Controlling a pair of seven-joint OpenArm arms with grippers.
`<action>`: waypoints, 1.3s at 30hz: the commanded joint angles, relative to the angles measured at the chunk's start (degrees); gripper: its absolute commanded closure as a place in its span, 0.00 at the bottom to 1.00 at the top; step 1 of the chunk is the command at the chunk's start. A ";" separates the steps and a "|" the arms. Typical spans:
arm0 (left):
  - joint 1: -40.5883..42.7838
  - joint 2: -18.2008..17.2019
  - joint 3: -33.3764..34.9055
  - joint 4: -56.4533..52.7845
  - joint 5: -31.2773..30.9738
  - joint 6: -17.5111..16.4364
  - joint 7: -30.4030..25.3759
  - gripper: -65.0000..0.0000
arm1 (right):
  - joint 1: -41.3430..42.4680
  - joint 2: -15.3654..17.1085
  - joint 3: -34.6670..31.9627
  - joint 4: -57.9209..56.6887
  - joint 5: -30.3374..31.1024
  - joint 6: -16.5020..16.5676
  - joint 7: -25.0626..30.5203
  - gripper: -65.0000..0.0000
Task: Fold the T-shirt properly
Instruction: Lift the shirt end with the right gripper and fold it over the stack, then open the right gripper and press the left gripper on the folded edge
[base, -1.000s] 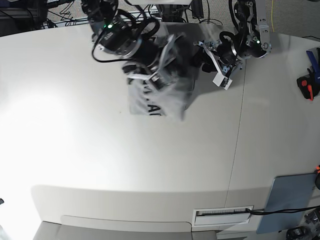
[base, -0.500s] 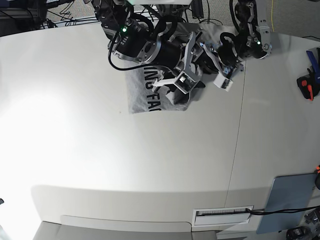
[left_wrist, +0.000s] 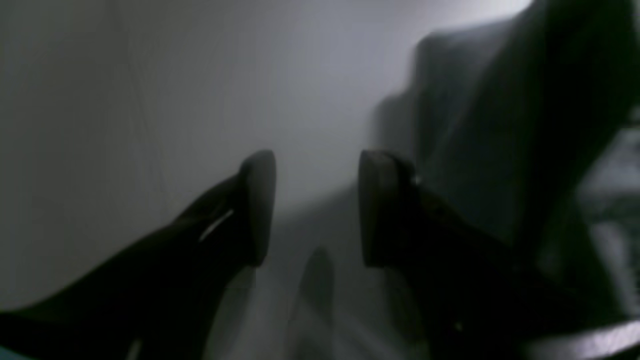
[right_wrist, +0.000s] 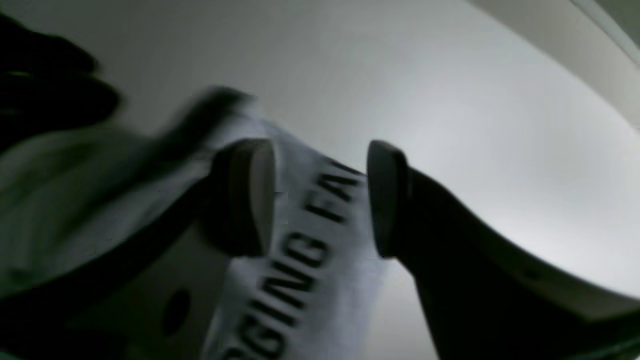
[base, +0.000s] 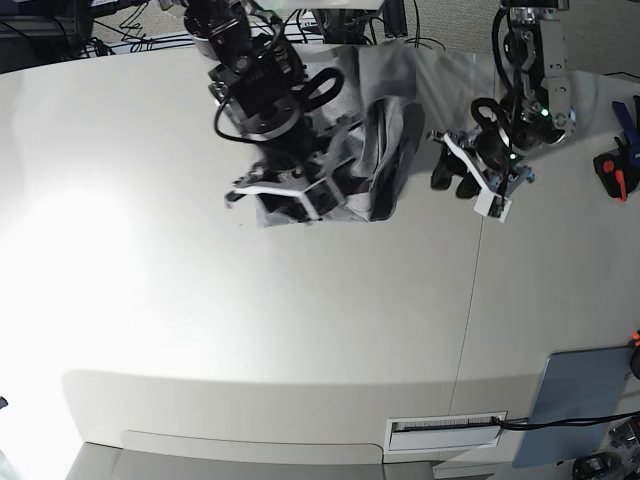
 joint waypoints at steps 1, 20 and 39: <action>-0.66 -0.57 -0.11 1.07 -2.75 -2.14 -1.01 0.57 | 0.50 0.28 1.79 1.03 -1.18 -0.48 1.29 0.54; -4.11 3.06 9.49 1.86 -1.79 -2.47 -1.03 0.57 | -5.03 10.38 38.88 1.01 9.66 -0.37 1.05 0.54; -5.90 2.99 0.48 1.84 14.99 9.57 0.37 0.57 | -7.28 10.64 39.30 1.01 9.66 -0.35 0.94 0.54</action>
